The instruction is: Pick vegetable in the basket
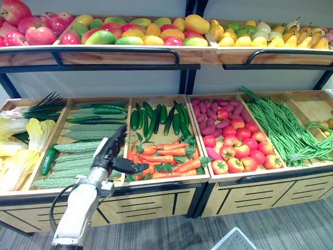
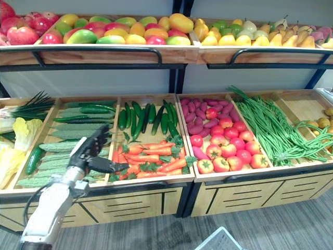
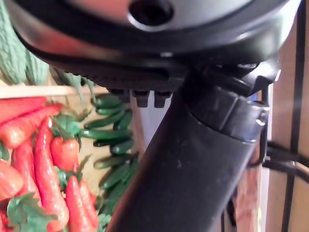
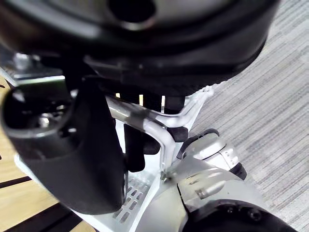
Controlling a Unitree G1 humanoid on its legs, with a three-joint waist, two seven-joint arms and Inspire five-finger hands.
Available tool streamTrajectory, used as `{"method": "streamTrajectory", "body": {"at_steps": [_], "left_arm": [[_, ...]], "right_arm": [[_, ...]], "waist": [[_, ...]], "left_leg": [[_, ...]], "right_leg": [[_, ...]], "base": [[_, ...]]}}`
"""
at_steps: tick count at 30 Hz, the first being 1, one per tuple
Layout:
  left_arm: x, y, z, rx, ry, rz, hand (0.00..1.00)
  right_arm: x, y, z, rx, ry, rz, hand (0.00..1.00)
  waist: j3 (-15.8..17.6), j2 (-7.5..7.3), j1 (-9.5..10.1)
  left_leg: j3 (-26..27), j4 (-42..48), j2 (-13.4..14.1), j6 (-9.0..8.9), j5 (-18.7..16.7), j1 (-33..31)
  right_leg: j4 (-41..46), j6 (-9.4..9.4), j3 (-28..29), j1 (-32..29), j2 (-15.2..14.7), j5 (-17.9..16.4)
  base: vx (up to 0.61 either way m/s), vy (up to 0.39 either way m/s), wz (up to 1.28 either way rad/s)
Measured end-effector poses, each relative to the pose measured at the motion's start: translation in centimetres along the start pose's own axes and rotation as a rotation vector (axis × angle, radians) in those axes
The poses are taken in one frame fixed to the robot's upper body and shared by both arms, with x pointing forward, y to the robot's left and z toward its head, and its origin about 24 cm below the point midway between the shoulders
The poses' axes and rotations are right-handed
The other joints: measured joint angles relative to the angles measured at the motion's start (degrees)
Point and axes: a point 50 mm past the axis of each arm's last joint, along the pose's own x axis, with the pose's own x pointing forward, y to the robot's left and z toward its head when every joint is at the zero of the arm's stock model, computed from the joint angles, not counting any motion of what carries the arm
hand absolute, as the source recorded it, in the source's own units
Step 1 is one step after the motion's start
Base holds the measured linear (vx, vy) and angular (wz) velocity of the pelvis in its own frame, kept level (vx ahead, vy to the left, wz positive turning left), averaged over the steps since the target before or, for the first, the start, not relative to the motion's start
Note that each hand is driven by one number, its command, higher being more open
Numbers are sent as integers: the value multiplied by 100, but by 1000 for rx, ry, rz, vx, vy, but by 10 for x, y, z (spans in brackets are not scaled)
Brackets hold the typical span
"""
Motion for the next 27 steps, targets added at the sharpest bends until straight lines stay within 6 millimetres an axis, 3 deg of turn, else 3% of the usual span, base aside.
{"method": "streamTrajectory", "body": {"at_steps": [8, 13, 16, 23, 27], "left_arm": [[26, -4, 26, 246, -24, -82, 100], [45, 2, 11, 433, 71, -4, 100], [49, 11, 10, 508, 87, 101, 100], [58, -6, -2, 667, 108, 118, 100], [61, -1, -26, 715, 235, 179, 100]], "right_arm": [[-1, -4, 3, -44, -6, -6, 0], [-1, -4, 4, -44, -11, -4, 0], [-1, 1, 3, -38, -18, 10, 0], [-3, -5, -6, -25, 1, -4, 0], [-2, 2, -5, -13, -3, 12, 0]], "waist": [[-150, 167, 1], [-144, 165, -125], [-49, 17, -222], [55, -108, -353], [120, -250, -423]], "left_leg": [[308, -4, 76, 23, 111, -64], [481, -7, 69, 71, 135, -1], [602, -7, 14, 65, 146, -67], [665, -7, -5, 67, 225, -139], [738, -4, -100, 86, 225, -202]], "right_leg": [[114, -4, 113, -120, 67, 2], [25, -2, 225, -108, 35, -5], [-223, 9, 258, -120, -40, -104], [-292, 84, 223, -193, -49, -119], [-308, 116, 307, -232, -133, -85]], "base": [[-66, -6, -2], [-124, 6, -23], [-141, 15, -19], [-47, 9, -1], [115, 24, -6]]}}
